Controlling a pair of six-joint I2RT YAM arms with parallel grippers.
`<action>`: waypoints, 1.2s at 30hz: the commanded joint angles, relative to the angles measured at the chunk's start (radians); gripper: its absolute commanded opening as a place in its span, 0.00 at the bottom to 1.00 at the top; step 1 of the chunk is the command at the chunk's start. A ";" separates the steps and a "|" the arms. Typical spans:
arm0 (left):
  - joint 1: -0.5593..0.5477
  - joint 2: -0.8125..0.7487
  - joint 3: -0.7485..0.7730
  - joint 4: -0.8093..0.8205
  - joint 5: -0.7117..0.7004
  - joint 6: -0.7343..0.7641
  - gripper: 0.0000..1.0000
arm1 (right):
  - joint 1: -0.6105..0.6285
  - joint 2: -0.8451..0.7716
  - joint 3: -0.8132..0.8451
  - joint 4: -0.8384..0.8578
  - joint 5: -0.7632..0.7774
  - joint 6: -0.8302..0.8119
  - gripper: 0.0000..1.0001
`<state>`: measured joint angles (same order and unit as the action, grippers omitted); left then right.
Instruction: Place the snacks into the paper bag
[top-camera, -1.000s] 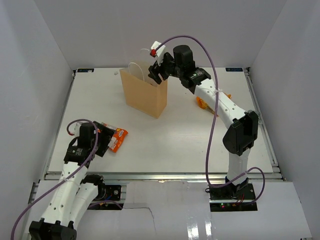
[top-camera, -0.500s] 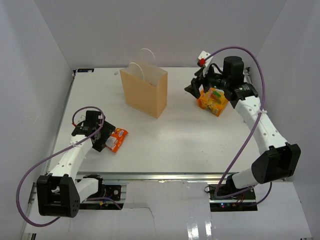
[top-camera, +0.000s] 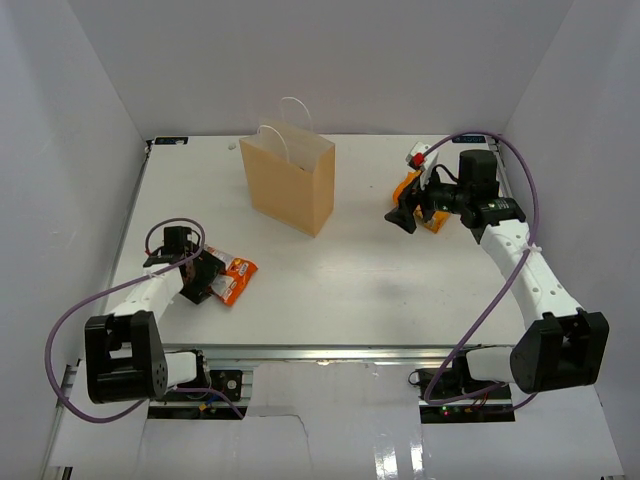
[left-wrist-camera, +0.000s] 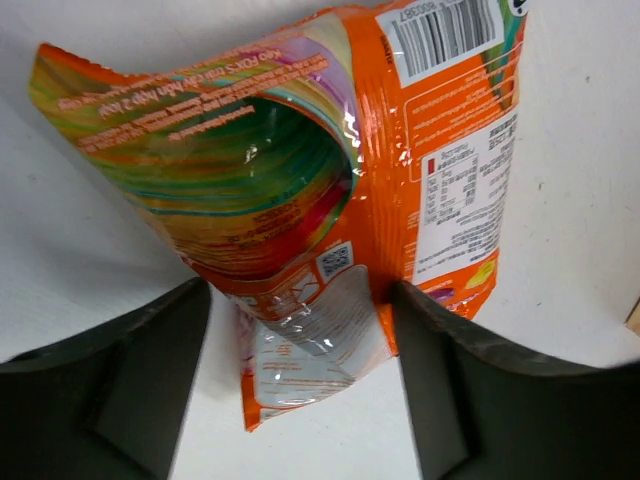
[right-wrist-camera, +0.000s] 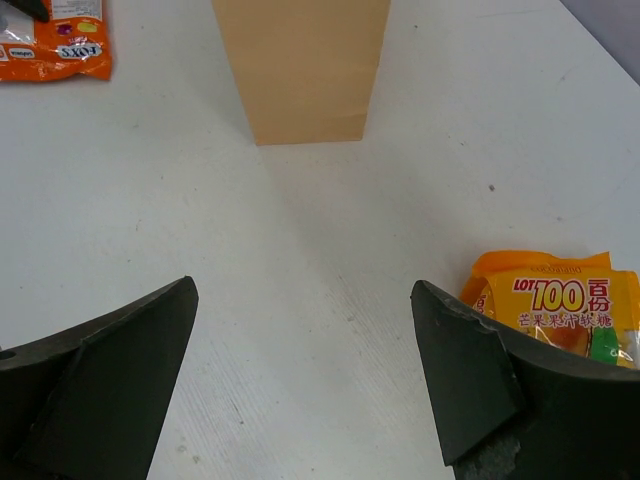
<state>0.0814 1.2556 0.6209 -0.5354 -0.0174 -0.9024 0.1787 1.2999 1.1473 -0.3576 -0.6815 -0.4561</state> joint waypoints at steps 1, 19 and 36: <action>0.011 0.007 -0.021 0.051 0.016 0.033 0.78 | -0.010 -0.022 -0.003 0.025 -0.032 0.002 0.93; 0.015 -0.347 0.128 0.116 0.241 0.011 0.18 | -0.045 -0.045 -0.021 0.012 -0.036 0.014 0.93; -0.034 -0.089 0.773 0.295 0.409 -0.162 0.13 | -0.061 -0.044 -0.038 0.020 -0.044 0.019 0.93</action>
<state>0.0795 1.0695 1.2961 -0.3046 0.3401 -1.0252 0.1238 1.2797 1.1149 -0.3576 -0.7071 -0.4480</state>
